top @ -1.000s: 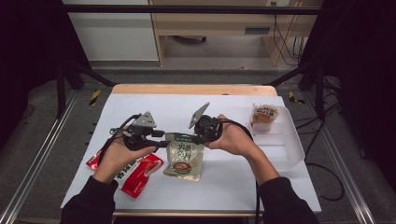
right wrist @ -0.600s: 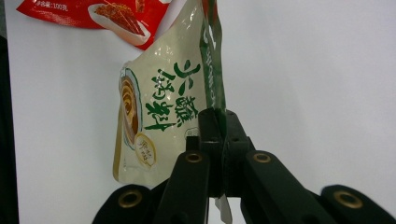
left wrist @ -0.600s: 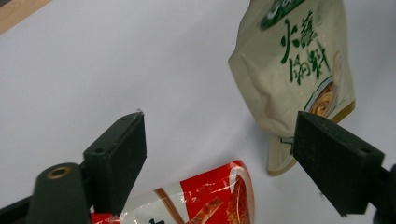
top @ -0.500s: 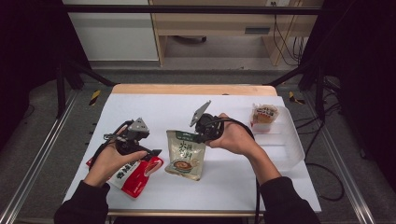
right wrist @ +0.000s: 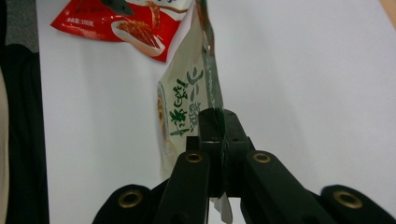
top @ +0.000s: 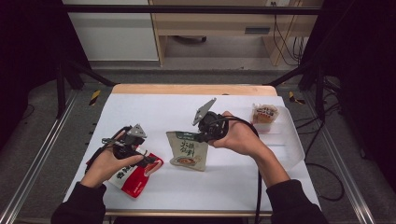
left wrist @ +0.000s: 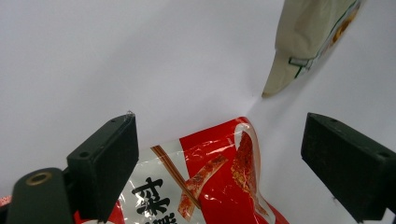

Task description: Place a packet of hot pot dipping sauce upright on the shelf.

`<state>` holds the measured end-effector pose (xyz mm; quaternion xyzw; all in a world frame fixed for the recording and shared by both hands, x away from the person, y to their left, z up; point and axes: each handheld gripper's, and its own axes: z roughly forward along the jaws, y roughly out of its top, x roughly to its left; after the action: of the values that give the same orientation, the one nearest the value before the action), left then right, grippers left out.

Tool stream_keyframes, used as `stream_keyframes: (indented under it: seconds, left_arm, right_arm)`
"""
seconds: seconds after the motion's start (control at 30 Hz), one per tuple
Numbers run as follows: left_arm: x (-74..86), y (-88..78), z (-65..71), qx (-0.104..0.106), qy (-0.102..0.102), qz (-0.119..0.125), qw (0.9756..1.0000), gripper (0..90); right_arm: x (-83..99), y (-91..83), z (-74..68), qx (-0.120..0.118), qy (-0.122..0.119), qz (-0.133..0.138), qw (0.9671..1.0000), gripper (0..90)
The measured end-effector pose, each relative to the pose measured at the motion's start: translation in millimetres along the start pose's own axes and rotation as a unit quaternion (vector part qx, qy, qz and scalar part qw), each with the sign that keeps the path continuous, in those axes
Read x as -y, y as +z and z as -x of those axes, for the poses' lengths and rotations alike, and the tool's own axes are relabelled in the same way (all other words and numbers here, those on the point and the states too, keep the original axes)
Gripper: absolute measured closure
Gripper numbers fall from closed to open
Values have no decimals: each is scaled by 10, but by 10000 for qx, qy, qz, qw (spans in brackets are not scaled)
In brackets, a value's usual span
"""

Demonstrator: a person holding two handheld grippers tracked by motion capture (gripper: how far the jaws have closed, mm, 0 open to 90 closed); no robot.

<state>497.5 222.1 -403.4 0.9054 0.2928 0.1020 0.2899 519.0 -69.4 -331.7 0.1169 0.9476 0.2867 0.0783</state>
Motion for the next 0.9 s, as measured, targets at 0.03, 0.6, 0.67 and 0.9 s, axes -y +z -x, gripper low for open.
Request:
stream_keyframes:
  seconds: [0.03, 0.6, 0.67, 0.9]
  left_arm:
    - [6, 5, -1, 12, 8, -29, 10000, 111]
    - [48, -25, 14, 59, -71, 3, 10000, 116]
    - [52, -30, 16, 65, -70, 8, 10000, 113]
    - [71, -6, 17, 64, -45, -95, 9999, 111]
  right_arm:
    - [-16, -50, -6, 44, -76, 34, 10000, 900]
    - [-20, -595, 192, 591, -277, 108, 9978, 900]
    - [16, -653, 210, 639, -244, 137, 9976, 900]
    - [101, -843, 249, 895, -174, 199, 9956, 900]
